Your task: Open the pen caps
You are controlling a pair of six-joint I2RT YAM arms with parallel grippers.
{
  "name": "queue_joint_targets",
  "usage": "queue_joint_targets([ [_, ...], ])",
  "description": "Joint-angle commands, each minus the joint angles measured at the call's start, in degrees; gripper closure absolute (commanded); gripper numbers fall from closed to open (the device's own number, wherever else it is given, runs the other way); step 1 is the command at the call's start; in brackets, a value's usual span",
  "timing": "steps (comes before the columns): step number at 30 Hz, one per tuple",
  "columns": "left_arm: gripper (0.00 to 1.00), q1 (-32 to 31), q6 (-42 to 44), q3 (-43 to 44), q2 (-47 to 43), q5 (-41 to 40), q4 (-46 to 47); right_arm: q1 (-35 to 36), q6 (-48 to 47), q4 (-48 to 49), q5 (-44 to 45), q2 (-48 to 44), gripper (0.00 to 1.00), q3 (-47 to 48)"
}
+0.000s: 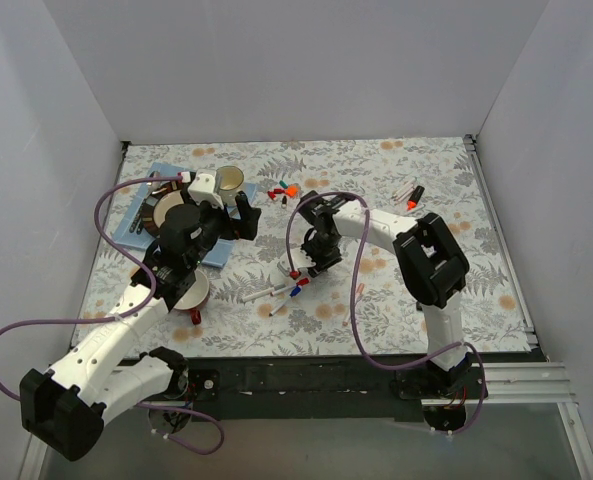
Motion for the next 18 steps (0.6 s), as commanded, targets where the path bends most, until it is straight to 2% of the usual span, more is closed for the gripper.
queue_joint_targets([
  [1,0.02,0.48,0.01,-0.28,-1.7,0.45,0.68,1.26,-0.37,-7.53,6.26,3.45,0.58,3.23],
  [7,0.02,0.65,-0.07,-0.36,-1.7,0.36,0.77,1.27,1.38,-9.03,6.79,6.27,0.72,2.79],
  [14,0.02,0.92,-0.16,-0.72,-1.52,0.62,1.12,-1.28,8.75,-3.33,6.71,5.49,0.97,1.03],
  [18,0.02,1.09,-0.34,-0.8,-1.26,2.37,1.38,-5.49,14.21,3.77,-0.31,1.01,0.99,-1.77],
])
